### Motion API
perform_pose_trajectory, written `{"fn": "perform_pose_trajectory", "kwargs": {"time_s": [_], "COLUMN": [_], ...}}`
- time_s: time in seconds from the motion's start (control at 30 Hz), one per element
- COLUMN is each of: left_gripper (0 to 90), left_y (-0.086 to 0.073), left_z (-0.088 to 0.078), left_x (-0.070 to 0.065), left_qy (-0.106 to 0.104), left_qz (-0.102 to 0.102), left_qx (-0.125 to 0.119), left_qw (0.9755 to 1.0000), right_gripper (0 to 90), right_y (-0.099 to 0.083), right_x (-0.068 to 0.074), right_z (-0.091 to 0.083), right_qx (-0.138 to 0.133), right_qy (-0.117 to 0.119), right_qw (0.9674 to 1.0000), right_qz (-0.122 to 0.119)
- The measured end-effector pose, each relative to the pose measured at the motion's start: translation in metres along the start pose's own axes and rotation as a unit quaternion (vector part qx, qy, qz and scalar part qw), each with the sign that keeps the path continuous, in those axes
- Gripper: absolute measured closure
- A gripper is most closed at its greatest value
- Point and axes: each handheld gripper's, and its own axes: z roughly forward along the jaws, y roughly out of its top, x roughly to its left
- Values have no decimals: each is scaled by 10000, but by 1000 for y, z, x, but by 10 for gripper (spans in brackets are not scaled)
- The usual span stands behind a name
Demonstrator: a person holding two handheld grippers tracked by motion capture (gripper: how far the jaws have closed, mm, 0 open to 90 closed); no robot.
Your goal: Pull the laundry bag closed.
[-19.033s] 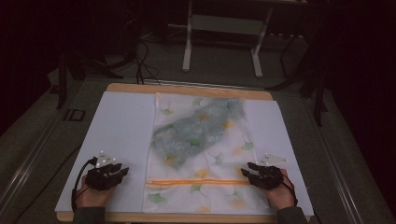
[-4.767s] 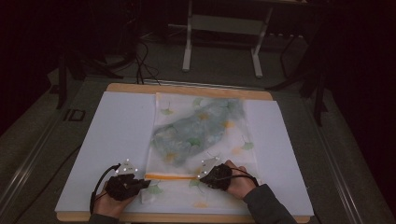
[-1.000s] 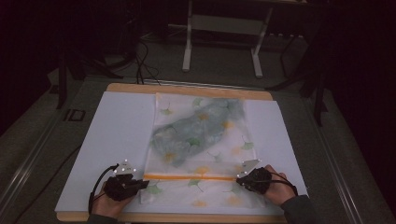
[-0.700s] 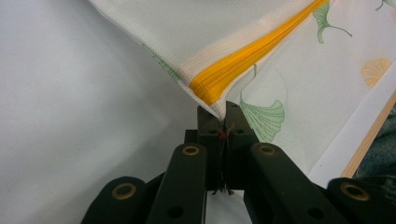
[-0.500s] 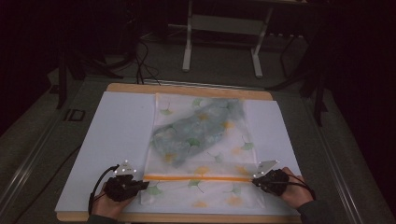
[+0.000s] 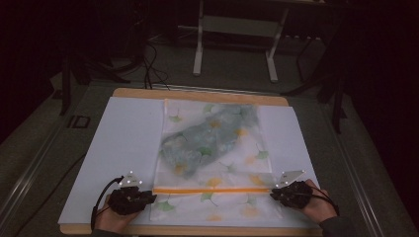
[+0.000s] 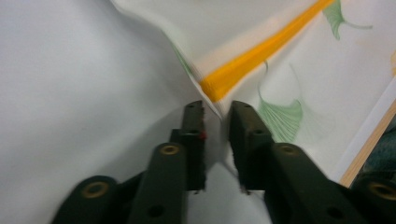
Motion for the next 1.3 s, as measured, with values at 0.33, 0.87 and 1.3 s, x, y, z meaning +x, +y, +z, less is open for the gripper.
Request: {"fn": "perform_pose_trajectory", "kwargs": {"time_s": [0.33, 0.87, 1.3], "left_gripper": [654, 612, 568], "left_y": [-1, -1, -3], "left_z": [-6, -10, -6], "left_x": [6, 20, 42], "left_qy": [162, 1131, 1978], "left_qz": [-99, -303, -627], "left_qx": [-249, -695, -780], "left_qw": [9995, 9907, 9751], "right_gripper": [631, 563, 558], "right_y": [-4, -9, -35], "right_x": [-12, -20, -24], "right_z": [-5, -4, 6], "right_qx": [-550, -1301, -1704], "right_qy": [-188, -628, -1466], "right_qw": [9968, 9797, 9461], "right_qz": [546, 1390, 2330]}}
